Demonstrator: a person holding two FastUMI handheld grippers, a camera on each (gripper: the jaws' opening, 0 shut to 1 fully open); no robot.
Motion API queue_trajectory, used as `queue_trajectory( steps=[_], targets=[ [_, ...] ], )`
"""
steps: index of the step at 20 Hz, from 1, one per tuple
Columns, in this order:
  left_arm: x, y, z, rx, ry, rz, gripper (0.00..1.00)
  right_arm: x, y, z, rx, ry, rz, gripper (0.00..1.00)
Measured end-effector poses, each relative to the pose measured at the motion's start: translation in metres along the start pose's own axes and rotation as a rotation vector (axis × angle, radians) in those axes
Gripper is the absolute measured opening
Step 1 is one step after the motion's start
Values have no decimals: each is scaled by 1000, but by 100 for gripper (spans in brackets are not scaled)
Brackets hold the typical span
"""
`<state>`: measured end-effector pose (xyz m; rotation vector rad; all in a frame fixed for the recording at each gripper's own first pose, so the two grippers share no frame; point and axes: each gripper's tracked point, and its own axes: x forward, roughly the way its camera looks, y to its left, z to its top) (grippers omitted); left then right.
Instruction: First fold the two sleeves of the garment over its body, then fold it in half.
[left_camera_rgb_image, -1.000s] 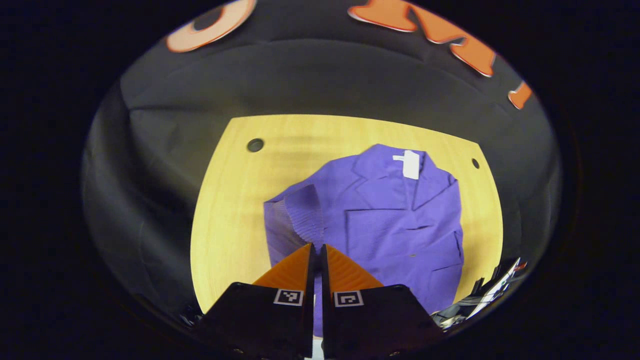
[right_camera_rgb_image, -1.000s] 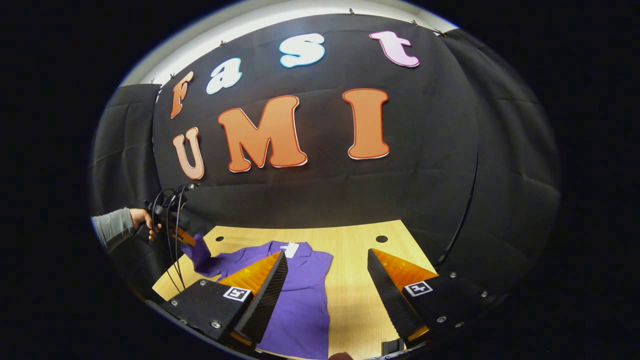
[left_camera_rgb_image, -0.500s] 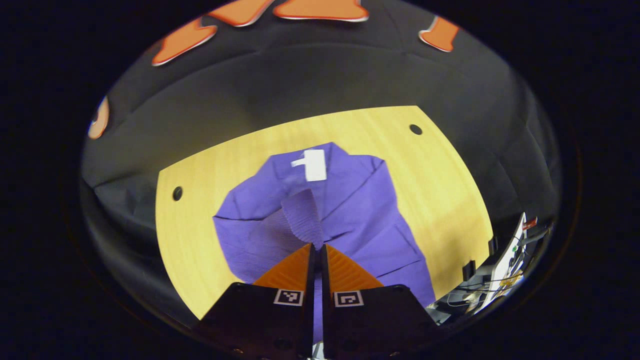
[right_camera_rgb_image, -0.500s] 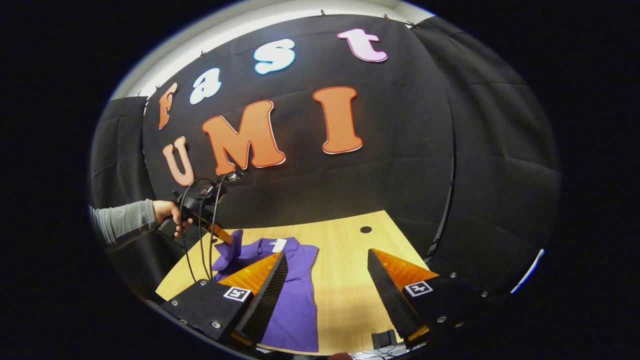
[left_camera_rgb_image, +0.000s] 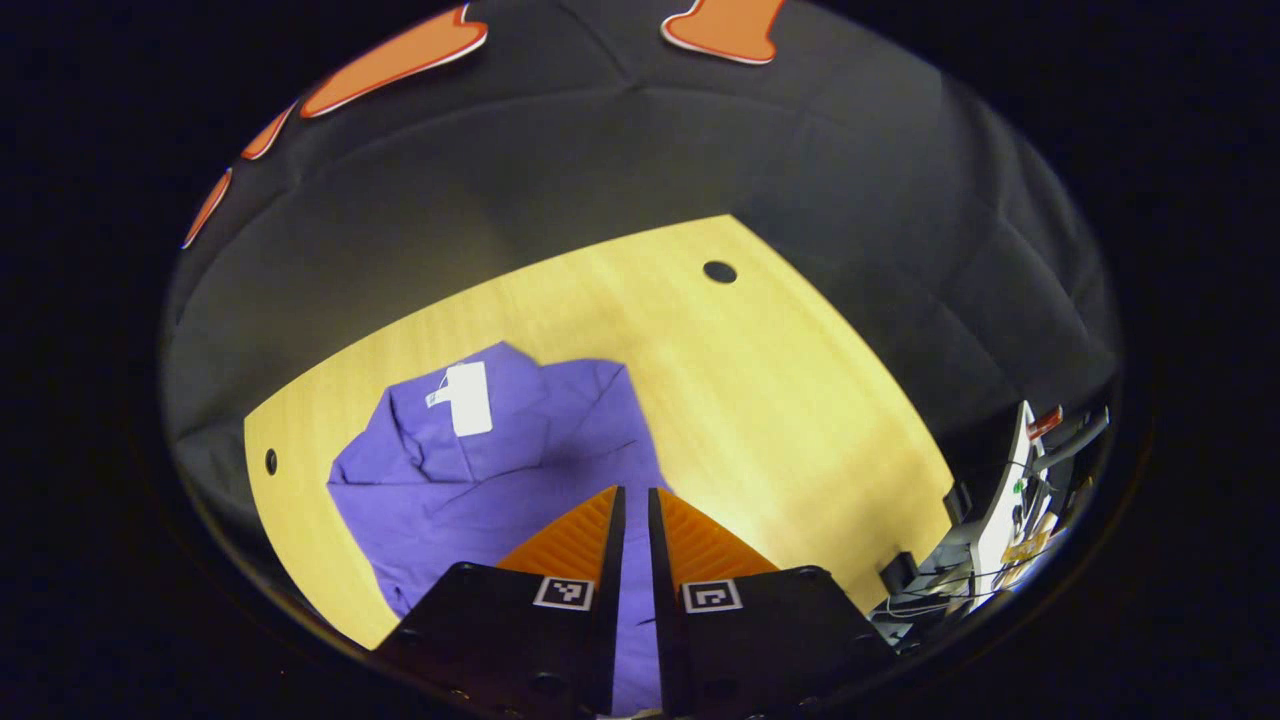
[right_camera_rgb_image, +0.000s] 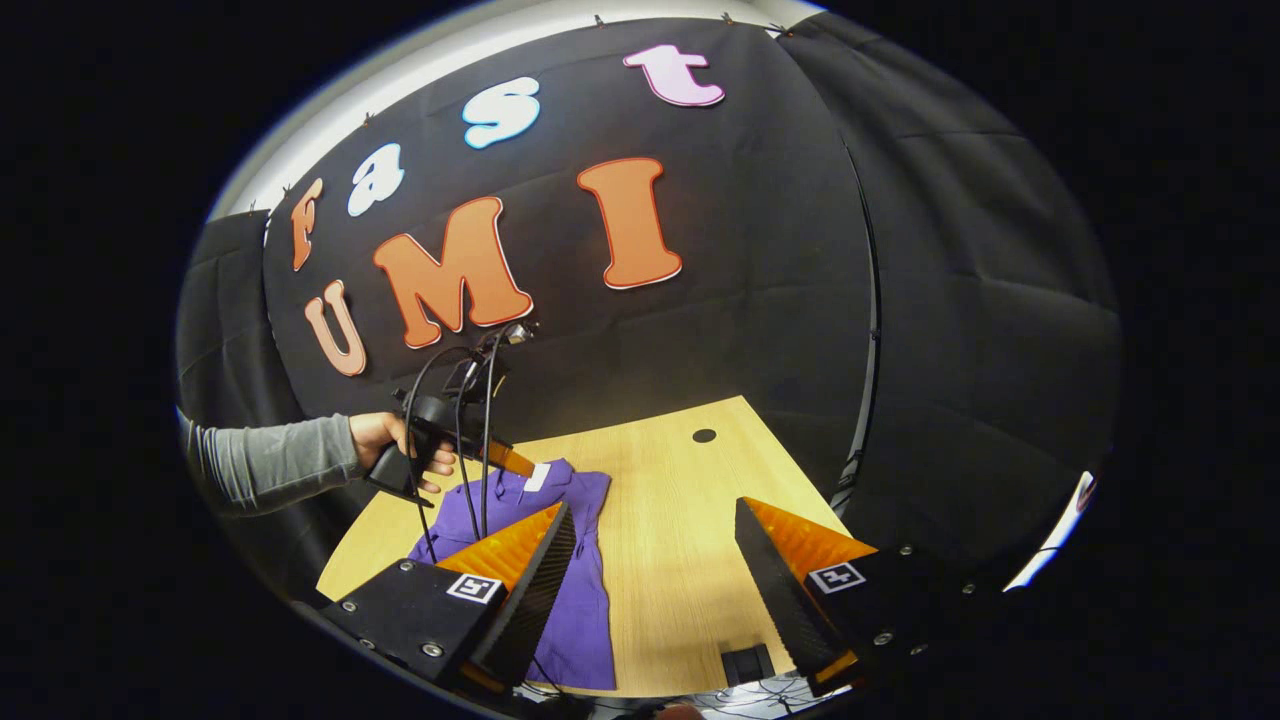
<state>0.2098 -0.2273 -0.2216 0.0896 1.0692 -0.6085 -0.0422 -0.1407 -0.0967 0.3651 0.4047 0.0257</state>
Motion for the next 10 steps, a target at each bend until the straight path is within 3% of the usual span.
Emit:
queue_trajectory(
  steps=[4,7,10],
  targets=[
    [-44,5,17,32,-200,-7,44,9,3,8,-25,-11,3,95],
    [-95,20,19,19,-349,40,87,24,21,23,-62,-37,19,95],
    [-148,39,6,-27,-458,99,88,38,50,37,-98,-77,53,95]
  ],
)
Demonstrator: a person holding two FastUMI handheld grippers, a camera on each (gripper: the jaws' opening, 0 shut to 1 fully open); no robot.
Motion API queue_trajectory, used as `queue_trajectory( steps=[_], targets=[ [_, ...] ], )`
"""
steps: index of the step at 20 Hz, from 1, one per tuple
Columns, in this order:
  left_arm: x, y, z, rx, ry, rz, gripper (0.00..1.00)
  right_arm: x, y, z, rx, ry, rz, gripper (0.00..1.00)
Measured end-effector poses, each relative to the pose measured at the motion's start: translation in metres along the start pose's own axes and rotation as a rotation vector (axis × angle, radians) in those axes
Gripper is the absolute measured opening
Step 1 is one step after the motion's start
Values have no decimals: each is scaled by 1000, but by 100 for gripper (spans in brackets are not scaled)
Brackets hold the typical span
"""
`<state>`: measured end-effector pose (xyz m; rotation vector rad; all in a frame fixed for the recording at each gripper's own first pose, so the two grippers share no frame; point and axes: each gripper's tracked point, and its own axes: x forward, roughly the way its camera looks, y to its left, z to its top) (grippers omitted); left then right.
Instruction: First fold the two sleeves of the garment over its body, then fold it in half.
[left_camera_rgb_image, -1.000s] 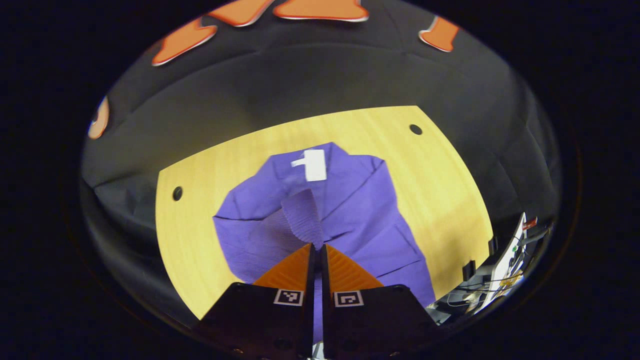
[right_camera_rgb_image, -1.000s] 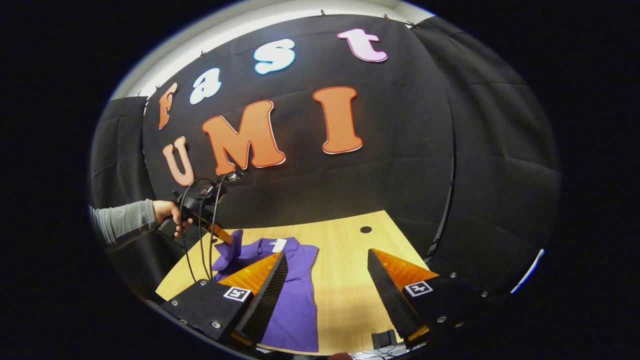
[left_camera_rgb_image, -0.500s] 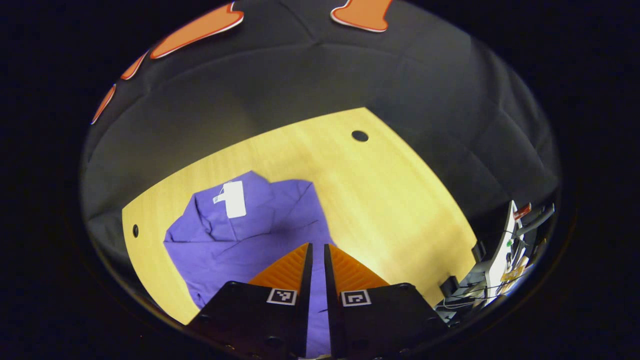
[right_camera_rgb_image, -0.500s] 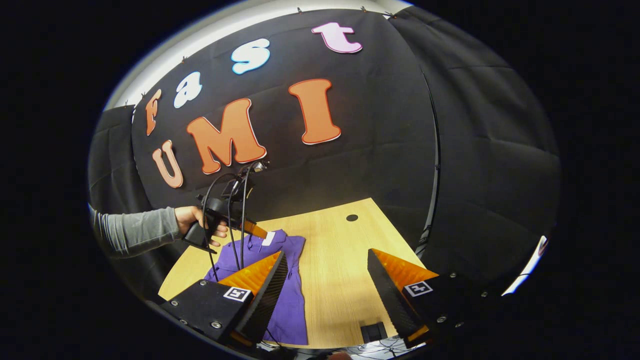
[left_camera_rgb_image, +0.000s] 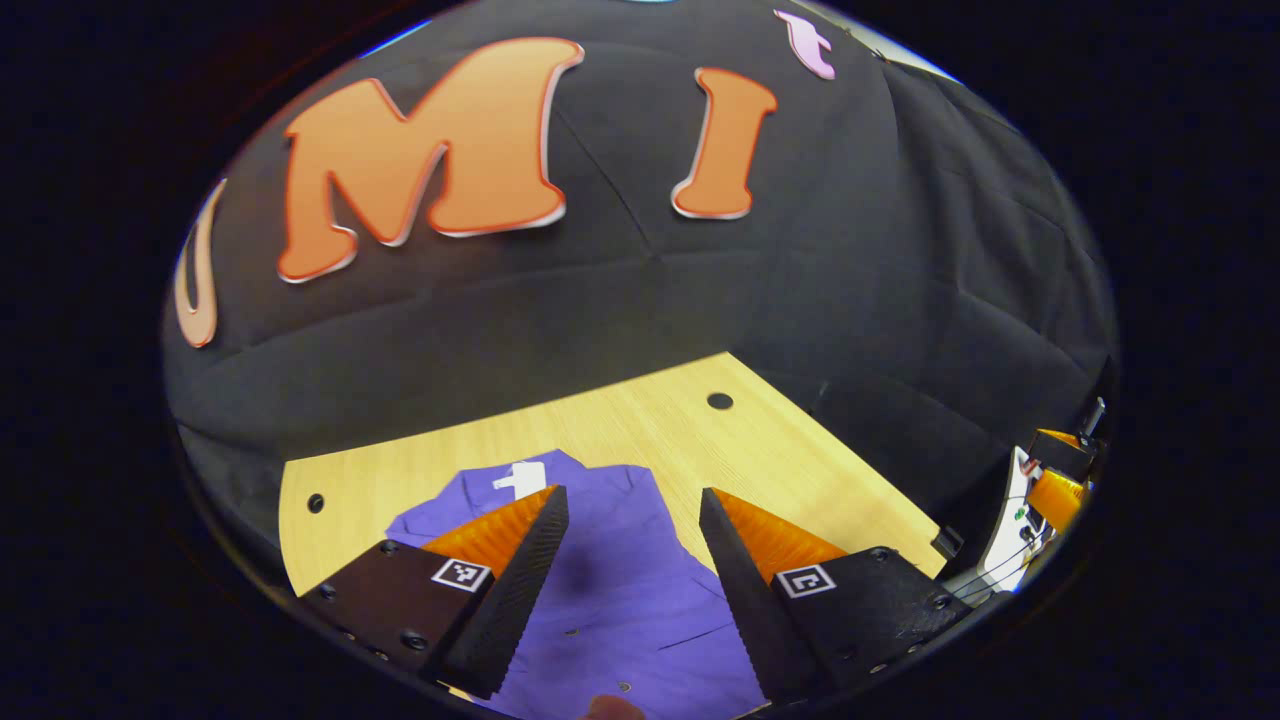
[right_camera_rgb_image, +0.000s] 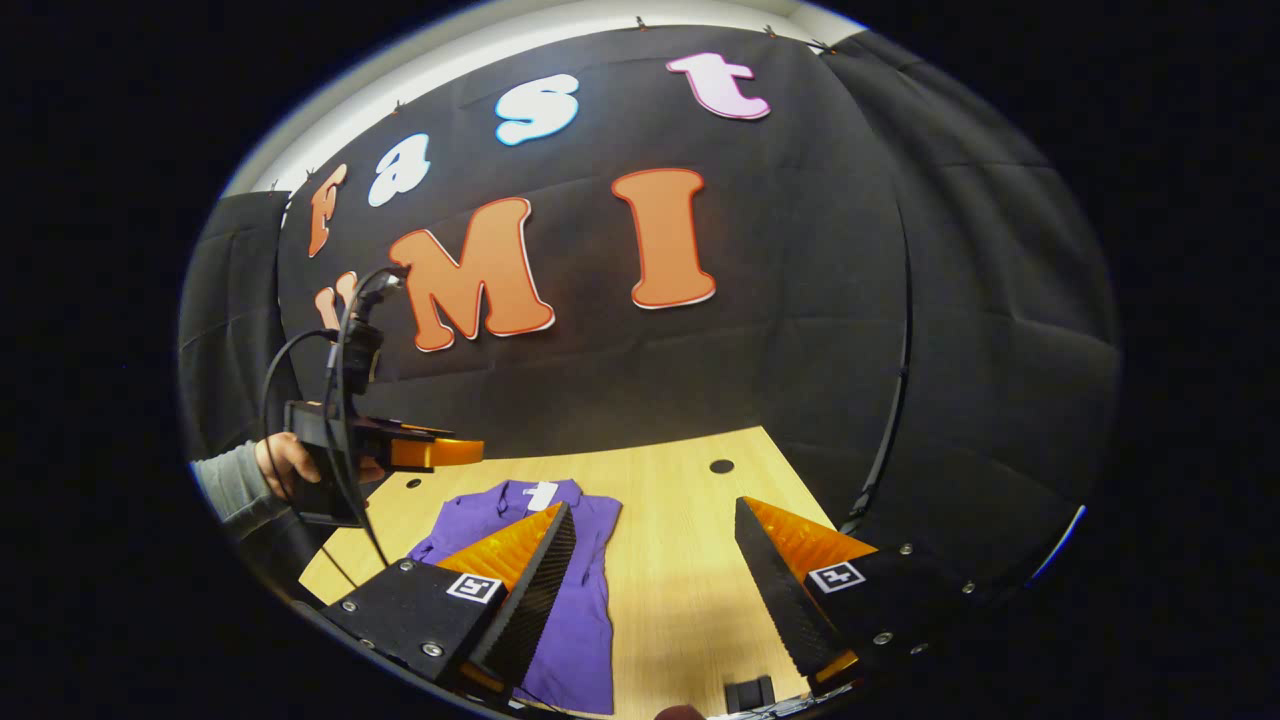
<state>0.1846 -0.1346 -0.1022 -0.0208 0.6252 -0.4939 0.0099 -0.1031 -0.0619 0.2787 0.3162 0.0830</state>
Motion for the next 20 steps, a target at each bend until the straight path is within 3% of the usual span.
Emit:
queue_trajectory(
  steps=[6,8,9,14,16,18,20],
  targets=[
    [-93,52,14,-48,-228,188,88,30,68,16,-78,-85,68,100],
    [-124,73,11,-29,-297,261,91,33,83,15,-94,-100,83,95],
    [-143,80,10,-18,-329,295,91,33,90,15,-97,-112,90,100],
    [-225,98,-4,32,-489,417,91,24,116,13,-103,-184,133,95],
    [-247,105,-25,29,-523,448,99,22,120,-2,-130,-173,136,95],
    [-256,114,-43,44,-517,471,96,21,119,-22,-142,-125,131,100],
    [-262,120,-64,59,-491,484,96,19,113,-52,-141,-49,115,95]
  ],
)
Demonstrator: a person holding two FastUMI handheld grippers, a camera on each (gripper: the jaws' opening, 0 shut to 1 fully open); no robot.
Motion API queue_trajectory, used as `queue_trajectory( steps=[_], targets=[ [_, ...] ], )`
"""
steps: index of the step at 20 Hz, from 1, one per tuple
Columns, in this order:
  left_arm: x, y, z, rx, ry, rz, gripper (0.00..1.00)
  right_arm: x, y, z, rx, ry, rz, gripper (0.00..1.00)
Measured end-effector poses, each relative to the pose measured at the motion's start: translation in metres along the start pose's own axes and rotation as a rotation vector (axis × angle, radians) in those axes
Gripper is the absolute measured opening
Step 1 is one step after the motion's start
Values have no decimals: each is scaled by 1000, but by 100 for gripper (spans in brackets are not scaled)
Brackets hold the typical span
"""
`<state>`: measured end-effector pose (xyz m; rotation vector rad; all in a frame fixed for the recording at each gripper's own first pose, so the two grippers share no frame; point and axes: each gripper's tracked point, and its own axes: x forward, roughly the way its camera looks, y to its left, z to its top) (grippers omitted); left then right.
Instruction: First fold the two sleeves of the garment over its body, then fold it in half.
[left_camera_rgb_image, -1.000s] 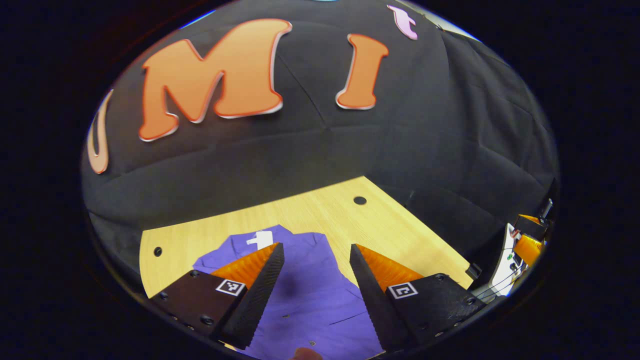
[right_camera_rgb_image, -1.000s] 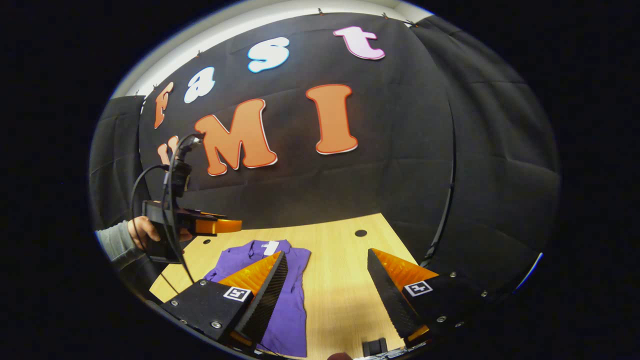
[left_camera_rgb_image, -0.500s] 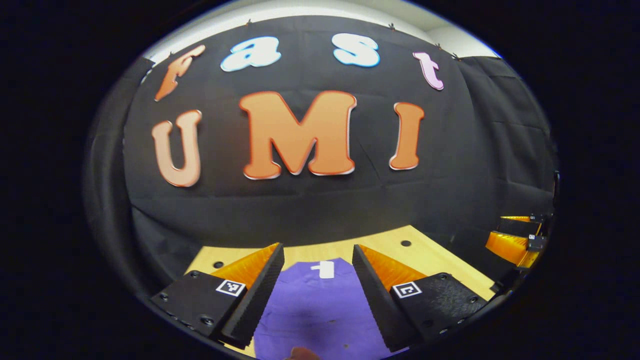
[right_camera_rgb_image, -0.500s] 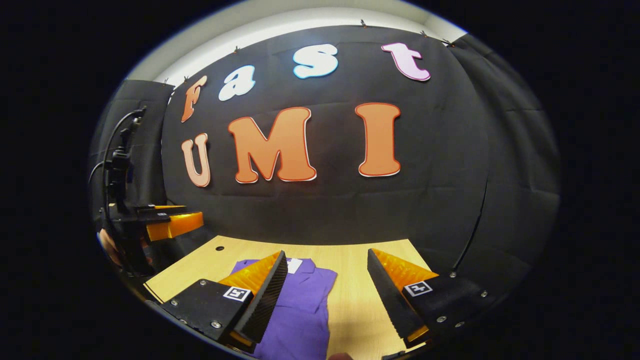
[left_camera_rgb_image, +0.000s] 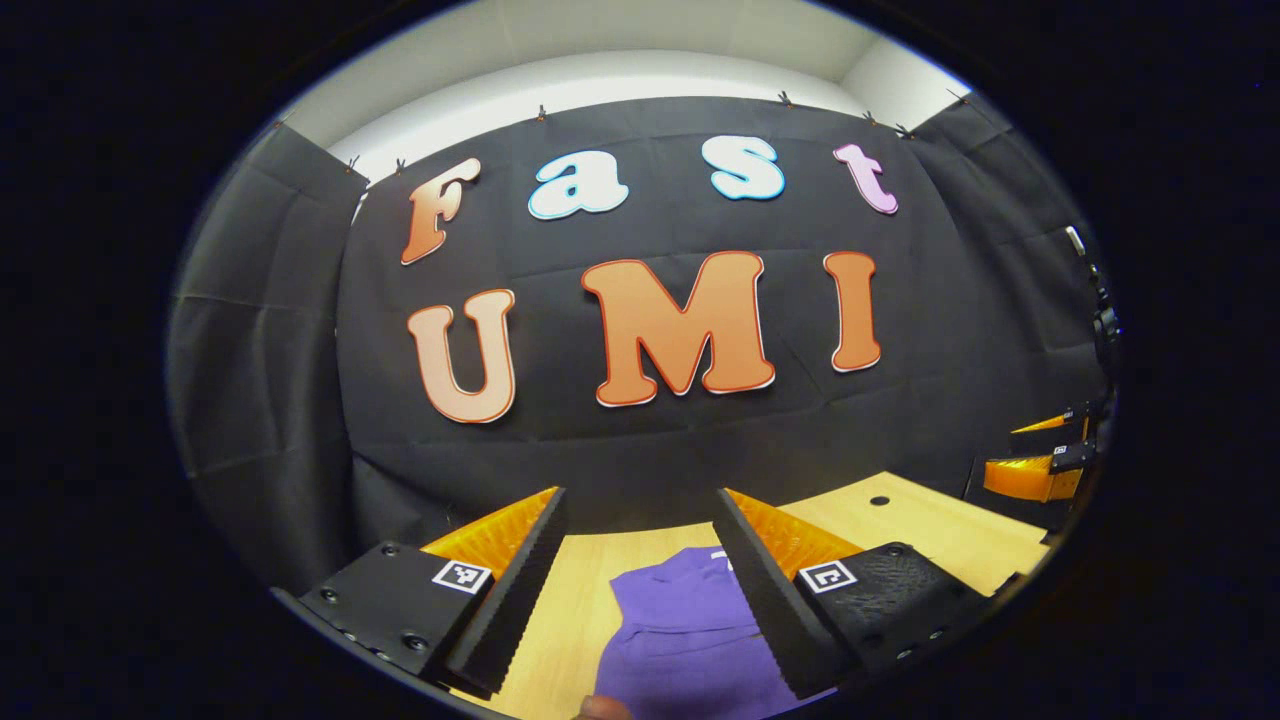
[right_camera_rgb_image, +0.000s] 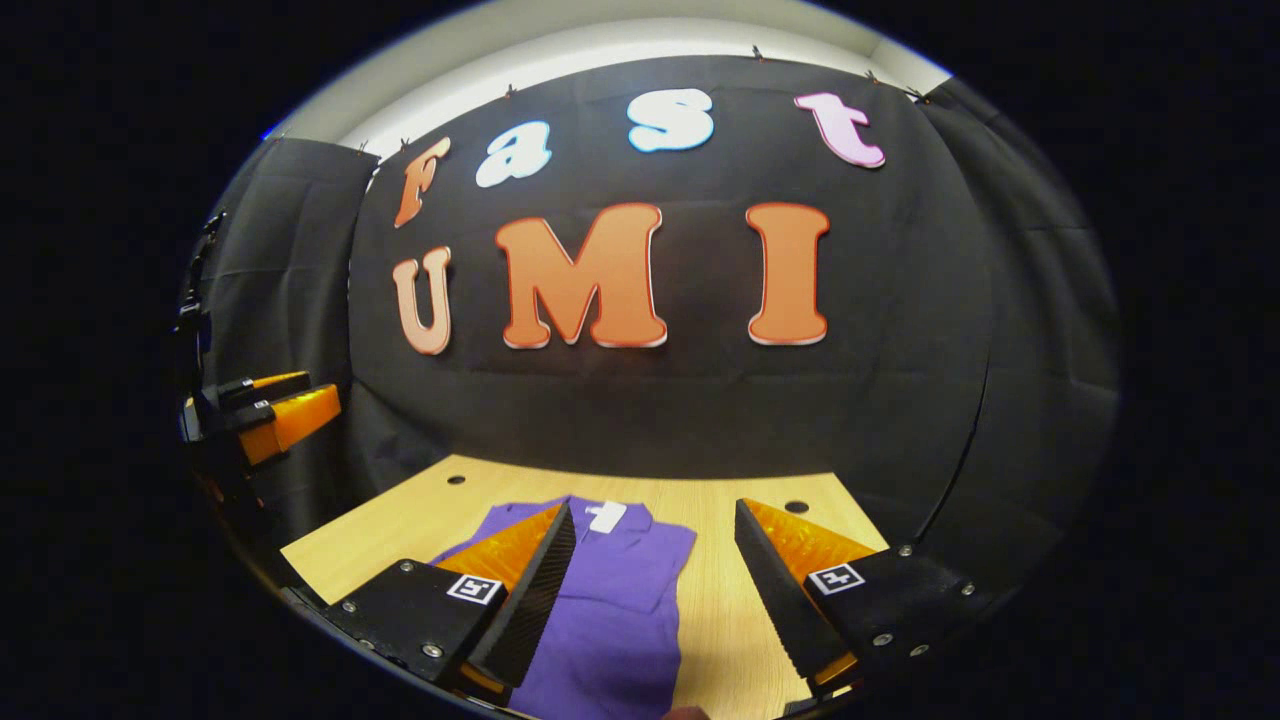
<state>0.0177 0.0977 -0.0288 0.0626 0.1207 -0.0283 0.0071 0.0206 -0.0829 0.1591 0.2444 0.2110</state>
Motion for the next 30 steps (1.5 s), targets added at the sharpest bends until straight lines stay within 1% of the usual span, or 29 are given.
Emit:
queue_trajectory(
  steps=[2,4,8,10,11,15,18,21,26,30],
  targets=[
    [-10,5,-29,20,60,0,99,-6,-2,-34,11,89,-14,95],
    [-16,12,-67,32,143,5,96,-13,-3,-68,16,175,-22,96],
    [-34,25,-132,44,298,13,96,-26,0,-130,20,335,-26,96],
    [-43,28,-171,32,400,8,96,-32,3,-159,25,409,-26,96],
    [-50,27,-188,28,448,1,96,-31,6,-167,27,443,-24,96],
    [-70,27,-250,21,635,-23,96,-48,7,-224,70,609,-24,96],
    [-78,28,-288,-8,771,-52,97,-59,10,-259,93,719,-18,96],
    [-102,29,-314,-56,918,-81,98,-70,14,-284,92,814,-16,97],
    [-132,18,-347,-148,1154,-111,99,-75,22,-306,161,920,-12,97],
    [-137,18,-371,-223,1274,-108,99,-75,20,-317,174,976,-14,97]
  ],
)
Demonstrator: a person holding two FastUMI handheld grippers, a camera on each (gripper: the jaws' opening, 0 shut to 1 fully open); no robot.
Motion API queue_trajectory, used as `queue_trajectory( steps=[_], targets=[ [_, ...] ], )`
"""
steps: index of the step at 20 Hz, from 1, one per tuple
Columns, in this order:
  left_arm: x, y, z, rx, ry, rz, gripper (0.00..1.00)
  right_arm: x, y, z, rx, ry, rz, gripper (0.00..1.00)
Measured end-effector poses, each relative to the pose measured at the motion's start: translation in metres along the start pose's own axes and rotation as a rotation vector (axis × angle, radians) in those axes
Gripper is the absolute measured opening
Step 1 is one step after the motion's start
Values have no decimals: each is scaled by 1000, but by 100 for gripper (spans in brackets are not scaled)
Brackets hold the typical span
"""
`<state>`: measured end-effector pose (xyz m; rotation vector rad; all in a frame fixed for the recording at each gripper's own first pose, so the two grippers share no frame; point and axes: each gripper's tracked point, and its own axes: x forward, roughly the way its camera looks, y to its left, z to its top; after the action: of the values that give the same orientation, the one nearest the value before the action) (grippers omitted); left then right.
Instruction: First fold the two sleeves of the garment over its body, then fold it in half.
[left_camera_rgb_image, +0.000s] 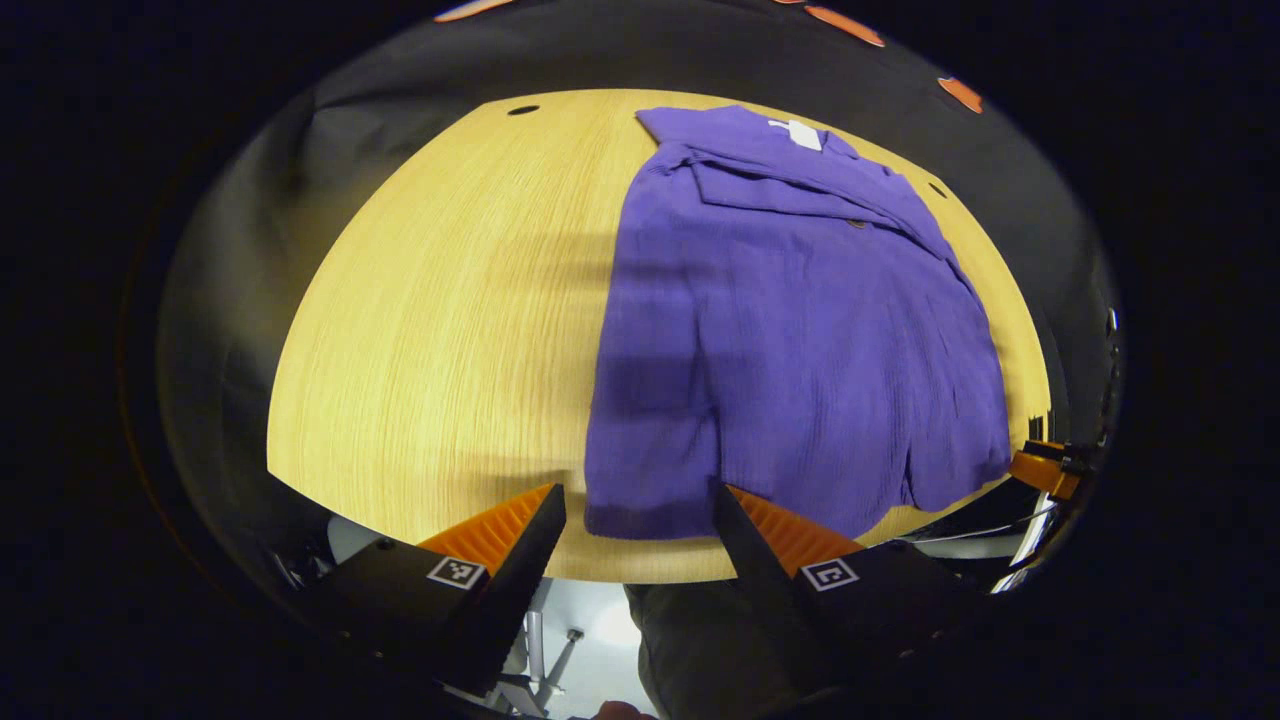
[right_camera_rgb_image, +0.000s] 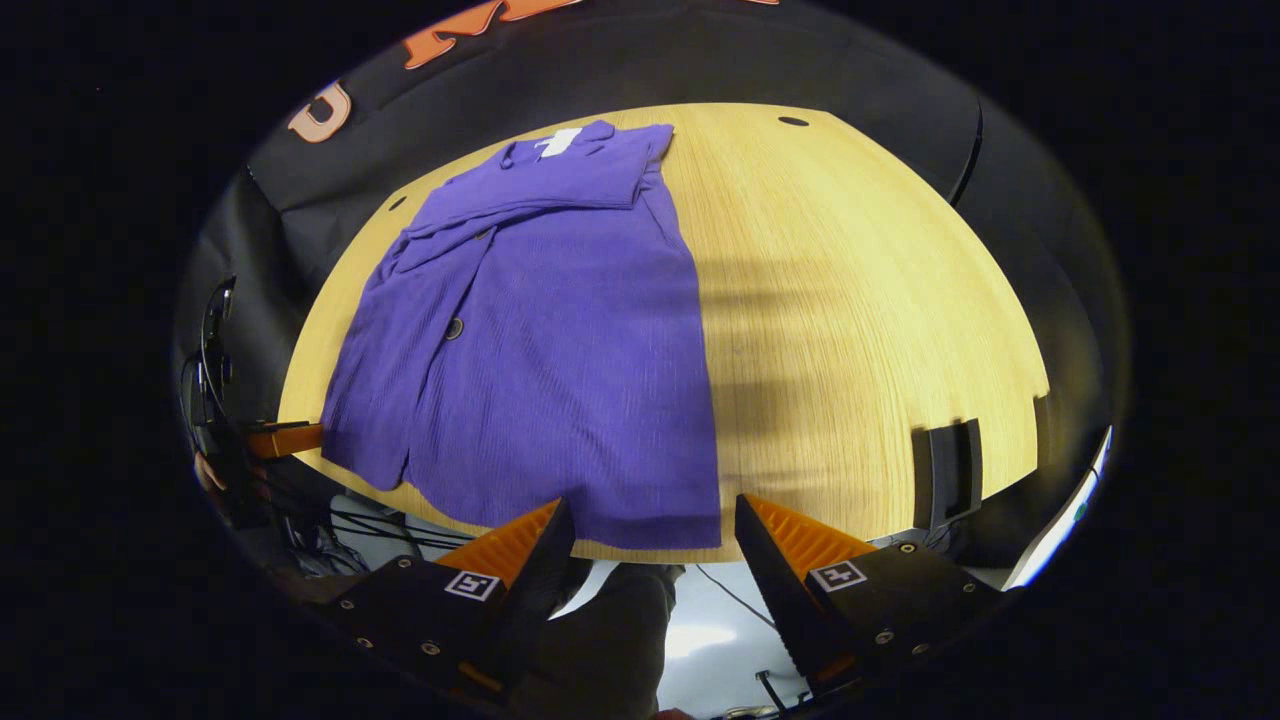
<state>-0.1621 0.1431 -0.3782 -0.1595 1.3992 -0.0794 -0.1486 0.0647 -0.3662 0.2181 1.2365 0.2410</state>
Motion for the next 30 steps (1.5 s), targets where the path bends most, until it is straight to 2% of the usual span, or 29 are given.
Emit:
queue_trajectory(
  steps=[3,11,12,13,15,16,17,18,19,22,26,30],
  targets=[
    [7,-3,-4,-23,73,-25,98,7,1,-2,14,27,3,97],
    [14,5,-5,61,161,50,93,22,3,-17,-6,109,-14,93],
    [16,1,-2,66,170,47,91,23,0,-16,-25,111,-31,88],
    [17,-4,0,60,187,47,80,24,-5,-18,-26,117,-50,70],
    [23,-19,9,45,229,33,46,27,2,-17,18,138,-40,42],
    [30,-15,4,23,257,39,35,27,4,-15,35,143,-43,34],
    [24,-16,-3,14,287,33,23,28,6,-14,36,150,-44,21],
    [26,-23,3,14,299,16,23,29,6,-13,37,150,-52,18],
    [27,-24,4,23,314,-5,19,30,6,-13,48,155,-54,13],
    [23,-23,7,56,324,-63,12,27,18,-6,134,155,-35,7],
    [15,-21,20,94,317,-102,12,13,28,13,191,112,-64,5],
    [-10,-22,46,145,292,-141,12,-11,39,40,199,71,-84,5]
  ],
)
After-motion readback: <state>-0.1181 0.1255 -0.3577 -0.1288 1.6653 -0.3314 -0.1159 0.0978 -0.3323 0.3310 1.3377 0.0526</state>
